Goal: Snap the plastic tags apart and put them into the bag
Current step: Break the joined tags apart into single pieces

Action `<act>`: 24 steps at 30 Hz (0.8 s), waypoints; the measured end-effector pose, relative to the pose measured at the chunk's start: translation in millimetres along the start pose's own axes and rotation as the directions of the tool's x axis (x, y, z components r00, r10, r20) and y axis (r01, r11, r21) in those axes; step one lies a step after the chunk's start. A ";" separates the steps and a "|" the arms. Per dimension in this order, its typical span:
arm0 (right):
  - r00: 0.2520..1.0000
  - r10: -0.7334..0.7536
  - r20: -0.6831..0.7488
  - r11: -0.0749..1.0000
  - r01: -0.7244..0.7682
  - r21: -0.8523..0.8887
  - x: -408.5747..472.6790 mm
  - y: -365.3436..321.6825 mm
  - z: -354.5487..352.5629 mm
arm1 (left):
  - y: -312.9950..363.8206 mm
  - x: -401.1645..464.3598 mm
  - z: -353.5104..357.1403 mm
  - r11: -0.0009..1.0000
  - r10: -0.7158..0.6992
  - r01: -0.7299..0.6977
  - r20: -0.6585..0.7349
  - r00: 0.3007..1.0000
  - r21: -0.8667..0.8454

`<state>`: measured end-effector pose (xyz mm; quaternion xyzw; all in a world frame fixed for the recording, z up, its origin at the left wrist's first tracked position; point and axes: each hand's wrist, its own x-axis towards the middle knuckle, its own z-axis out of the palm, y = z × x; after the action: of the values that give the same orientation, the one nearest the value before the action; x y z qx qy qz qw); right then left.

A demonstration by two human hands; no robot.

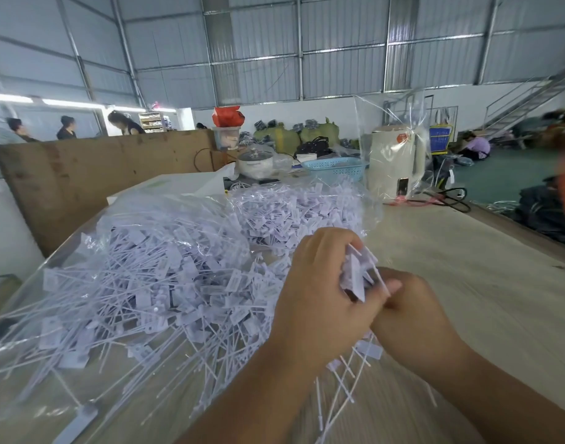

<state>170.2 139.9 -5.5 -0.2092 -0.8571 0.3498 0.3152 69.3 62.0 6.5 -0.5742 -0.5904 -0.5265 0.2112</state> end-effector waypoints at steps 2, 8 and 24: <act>0.996 -0.088 -0.035 0.996 0.087 -0.018 3.2 -7.9 3.2 | -4.0 4.0 -5.0 0.996 0.076 -0.070 -0.099 0.992 0.060; 0.984 -0.178 0.030 0.982 0.180 -0.055 1.4 -8.8 5.2 | -2.5 10.9 -13.8 1.000 -0.014 0.015 -0.097 0.995 0.003; 0.972 -0.070 0.225 0.938 0.140 -0.316 0.1 -9.4 -1.1 | -22.5 -10.3 -61.8 0.948 -0.292 0.310 0.183 0.939 -0.073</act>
<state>169.6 134.2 1.9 -0.1745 -0.9419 0.2044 0.2015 29.7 8.7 11.2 -0.5298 -0.6598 -0.5309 0.0478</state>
